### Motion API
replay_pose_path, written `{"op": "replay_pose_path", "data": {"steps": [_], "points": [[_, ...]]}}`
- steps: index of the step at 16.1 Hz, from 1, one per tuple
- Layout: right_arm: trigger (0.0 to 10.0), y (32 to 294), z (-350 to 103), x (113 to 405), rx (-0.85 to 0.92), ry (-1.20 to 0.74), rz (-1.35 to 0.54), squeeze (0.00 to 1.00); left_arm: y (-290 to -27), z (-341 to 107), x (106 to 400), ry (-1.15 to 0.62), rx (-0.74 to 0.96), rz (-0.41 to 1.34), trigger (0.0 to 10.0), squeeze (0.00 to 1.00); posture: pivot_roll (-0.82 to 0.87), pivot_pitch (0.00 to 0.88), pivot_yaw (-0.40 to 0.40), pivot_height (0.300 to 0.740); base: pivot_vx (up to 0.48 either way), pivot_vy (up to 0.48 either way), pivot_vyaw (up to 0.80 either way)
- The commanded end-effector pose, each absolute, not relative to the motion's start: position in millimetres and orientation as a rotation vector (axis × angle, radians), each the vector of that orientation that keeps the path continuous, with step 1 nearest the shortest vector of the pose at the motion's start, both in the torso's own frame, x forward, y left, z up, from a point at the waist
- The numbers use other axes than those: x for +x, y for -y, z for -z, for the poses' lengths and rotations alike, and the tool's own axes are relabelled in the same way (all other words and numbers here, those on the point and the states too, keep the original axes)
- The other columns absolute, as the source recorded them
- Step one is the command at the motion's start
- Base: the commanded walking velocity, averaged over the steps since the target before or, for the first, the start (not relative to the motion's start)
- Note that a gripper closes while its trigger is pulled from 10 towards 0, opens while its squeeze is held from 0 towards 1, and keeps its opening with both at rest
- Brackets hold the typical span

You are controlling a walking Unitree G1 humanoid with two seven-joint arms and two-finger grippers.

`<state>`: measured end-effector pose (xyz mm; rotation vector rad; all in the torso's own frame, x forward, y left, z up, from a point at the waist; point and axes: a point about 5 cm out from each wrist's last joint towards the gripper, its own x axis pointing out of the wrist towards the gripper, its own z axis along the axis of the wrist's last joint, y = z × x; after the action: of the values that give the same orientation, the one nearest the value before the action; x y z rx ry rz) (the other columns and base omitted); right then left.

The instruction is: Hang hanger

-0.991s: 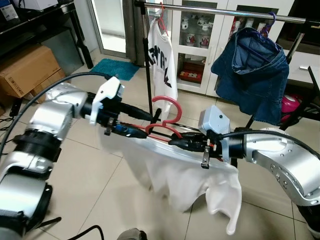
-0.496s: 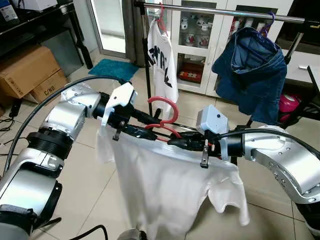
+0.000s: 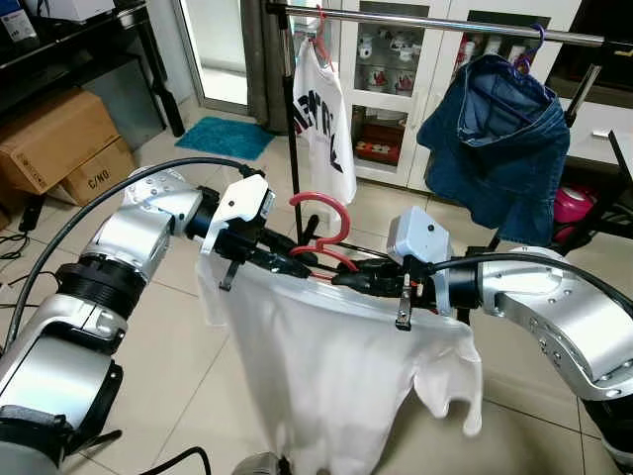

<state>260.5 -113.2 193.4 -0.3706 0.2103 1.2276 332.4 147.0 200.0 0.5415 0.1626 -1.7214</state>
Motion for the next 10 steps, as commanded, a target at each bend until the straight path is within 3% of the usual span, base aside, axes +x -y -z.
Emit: {"op": "replay_pose_path", "data": {"steps": [1,10], "points": [[10.0,105.7,-208.0,258.7,-0.379,-0.127,-1.271,0.00,-144.5,-197.1,332.4,-0.176,0.545,1.732,0.0,0.00,-0.14,0.000,0.106,0.740,0.000,0.000,0.00],[10.0,106.1,-209.0,259.8,-0.357,-0.117,-1.264,0.00,-146.7,-197.7,331.5,-0.170,0.479,1.726,0.0,0.00,-0.14,0.000,0.106,0.740,0.000,0.000,0.00]]}}
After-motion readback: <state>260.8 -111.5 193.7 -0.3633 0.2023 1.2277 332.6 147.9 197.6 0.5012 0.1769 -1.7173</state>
